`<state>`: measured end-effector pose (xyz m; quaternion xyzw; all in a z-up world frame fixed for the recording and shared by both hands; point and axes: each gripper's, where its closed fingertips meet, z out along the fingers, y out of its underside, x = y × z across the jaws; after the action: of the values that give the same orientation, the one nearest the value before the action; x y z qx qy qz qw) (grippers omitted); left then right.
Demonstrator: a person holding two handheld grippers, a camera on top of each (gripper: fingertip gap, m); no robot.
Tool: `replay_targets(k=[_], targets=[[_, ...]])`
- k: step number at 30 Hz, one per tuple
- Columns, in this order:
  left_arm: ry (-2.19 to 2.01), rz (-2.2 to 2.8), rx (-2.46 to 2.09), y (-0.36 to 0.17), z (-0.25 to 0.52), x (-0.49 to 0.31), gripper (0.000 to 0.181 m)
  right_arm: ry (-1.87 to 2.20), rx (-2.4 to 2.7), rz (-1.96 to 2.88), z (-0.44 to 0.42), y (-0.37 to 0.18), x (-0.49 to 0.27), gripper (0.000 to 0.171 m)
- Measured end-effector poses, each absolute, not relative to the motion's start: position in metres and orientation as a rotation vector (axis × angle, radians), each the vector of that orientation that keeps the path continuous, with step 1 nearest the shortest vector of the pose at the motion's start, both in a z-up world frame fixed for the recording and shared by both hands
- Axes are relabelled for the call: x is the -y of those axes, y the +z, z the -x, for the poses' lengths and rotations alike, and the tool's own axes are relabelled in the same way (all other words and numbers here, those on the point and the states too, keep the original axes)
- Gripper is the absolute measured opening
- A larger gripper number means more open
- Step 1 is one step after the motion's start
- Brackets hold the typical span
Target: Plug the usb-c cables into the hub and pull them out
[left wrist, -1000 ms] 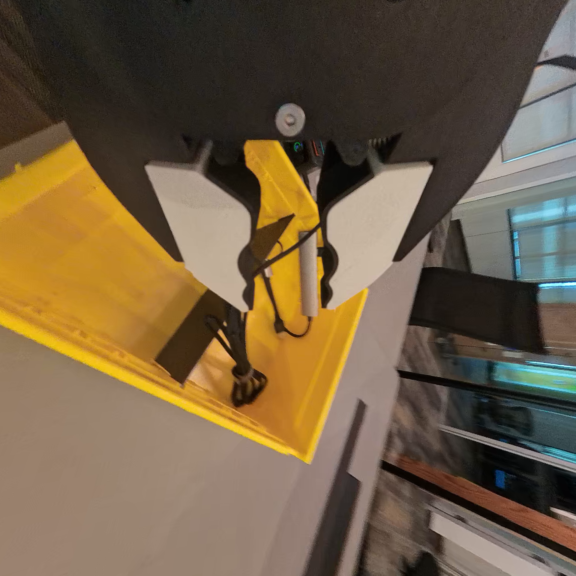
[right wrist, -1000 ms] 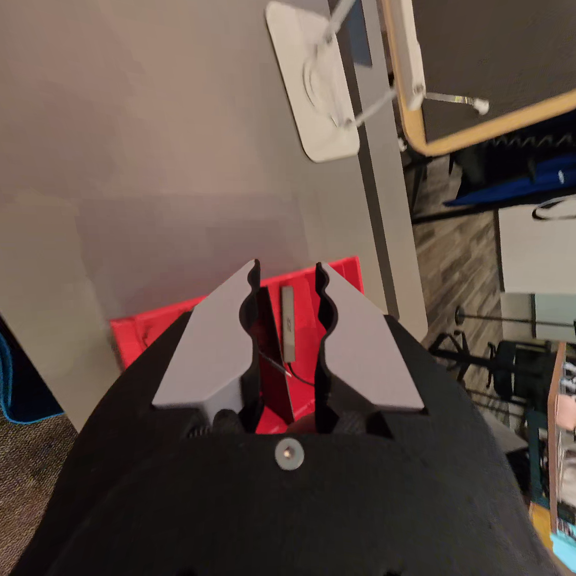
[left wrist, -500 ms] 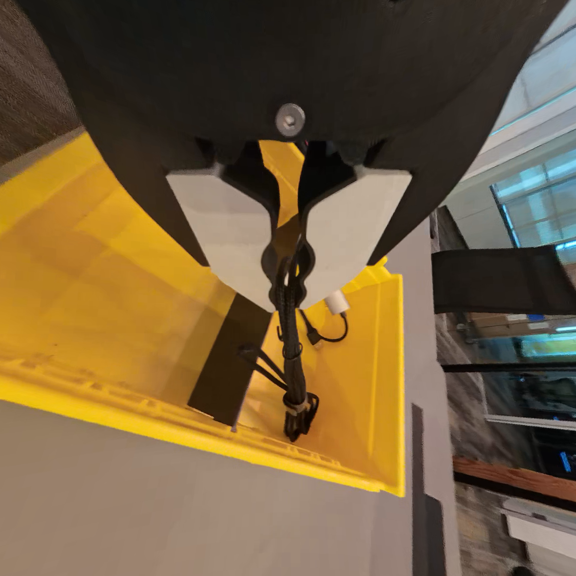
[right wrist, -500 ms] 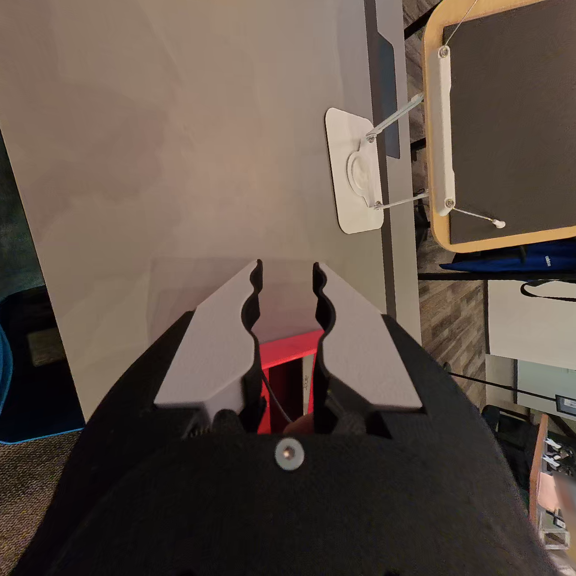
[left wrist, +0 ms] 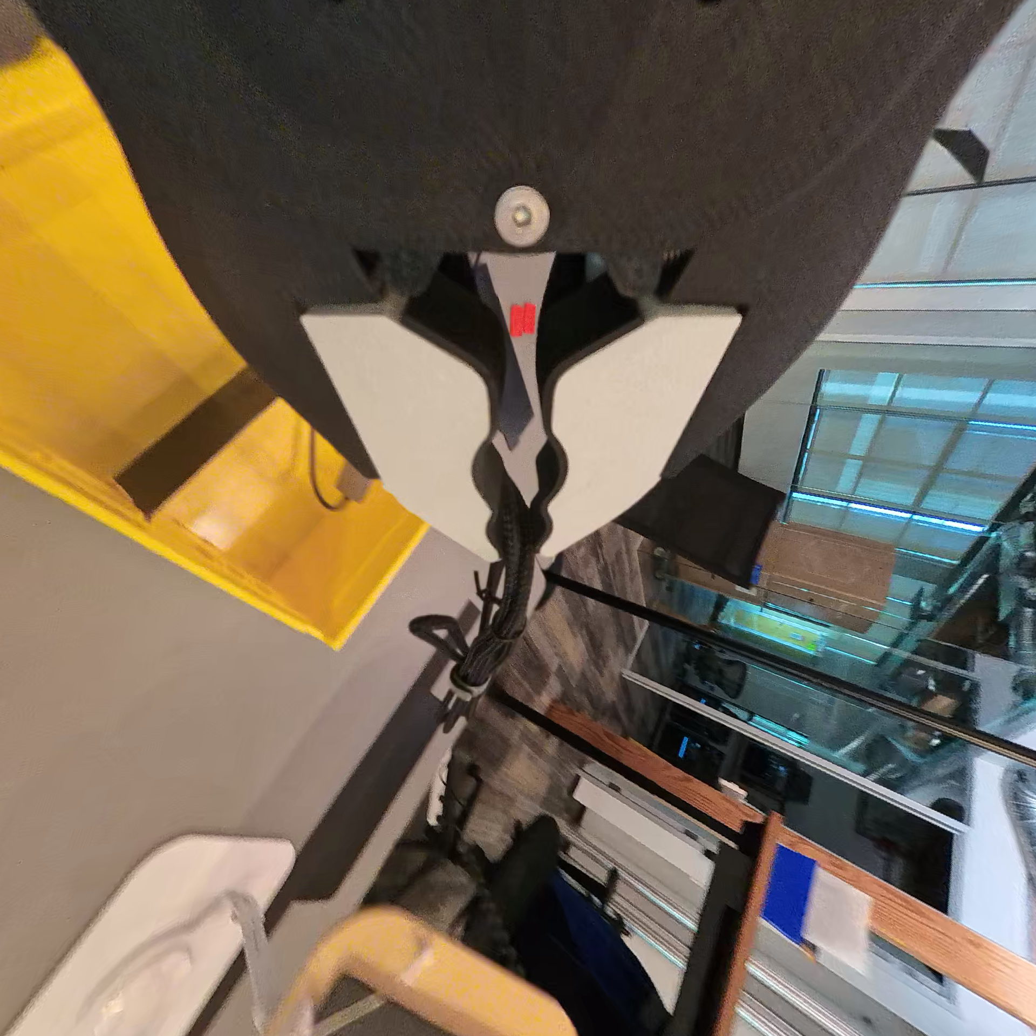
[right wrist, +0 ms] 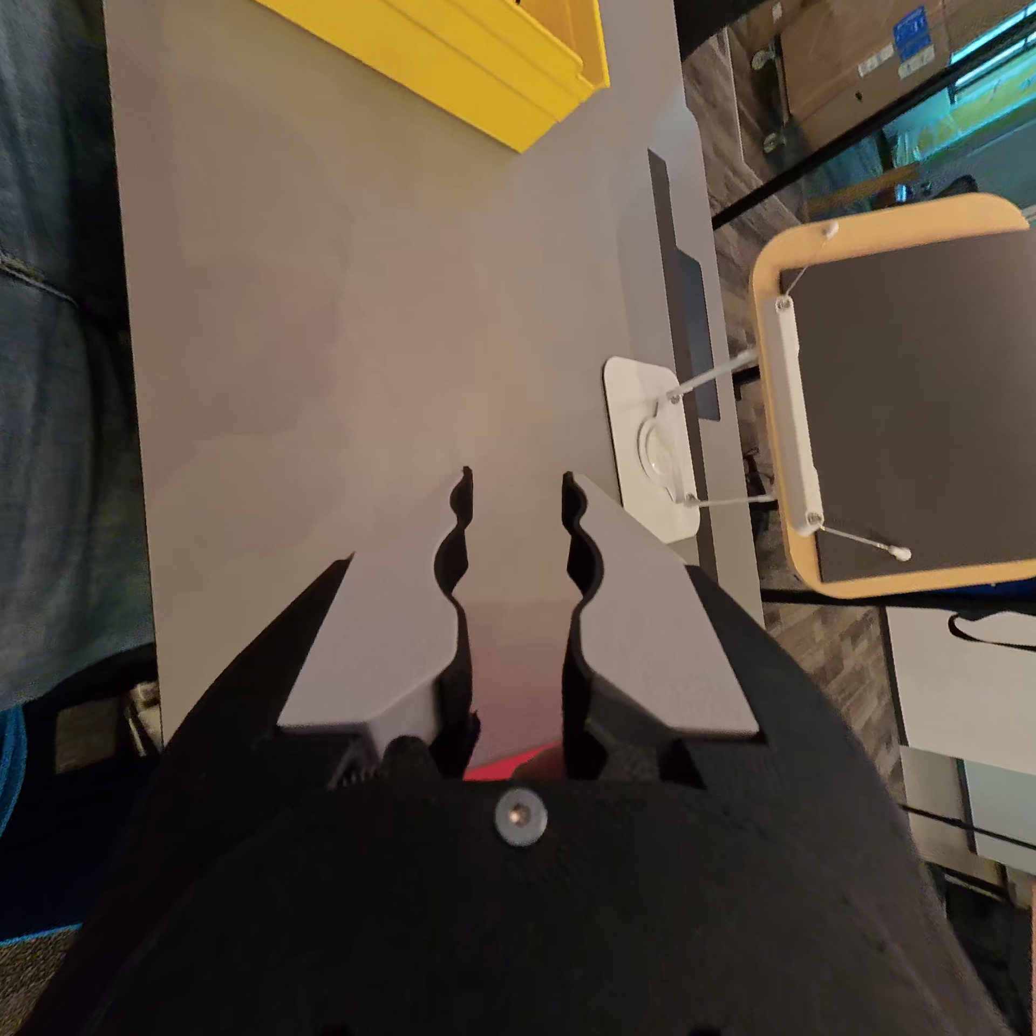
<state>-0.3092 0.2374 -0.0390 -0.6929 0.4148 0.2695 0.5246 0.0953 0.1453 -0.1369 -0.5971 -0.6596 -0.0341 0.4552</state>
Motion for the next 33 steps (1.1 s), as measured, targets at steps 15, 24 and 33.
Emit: replay_targets(k=[15, 24, 33], targets=[[0.556, 1.227, -0.956, 0.125, 0.196, -0.228, 0.006, 0.339, 1.455, 1.324, 0.017, -0.114, -0.159, 0.041], [0.334, 1.089, -1.039, 0.168, 0.089, -0.217, 0.006, 0.230, 1.276, 1.194, 0.058, -0.080, -0.206, 0.069], [0.175, 1.070, -1.087, 0.154, 0.021, -0.214, 0.006, 0.022, 1.094, 1.269, 0.045, -0.086, -0.260, 0.013]])
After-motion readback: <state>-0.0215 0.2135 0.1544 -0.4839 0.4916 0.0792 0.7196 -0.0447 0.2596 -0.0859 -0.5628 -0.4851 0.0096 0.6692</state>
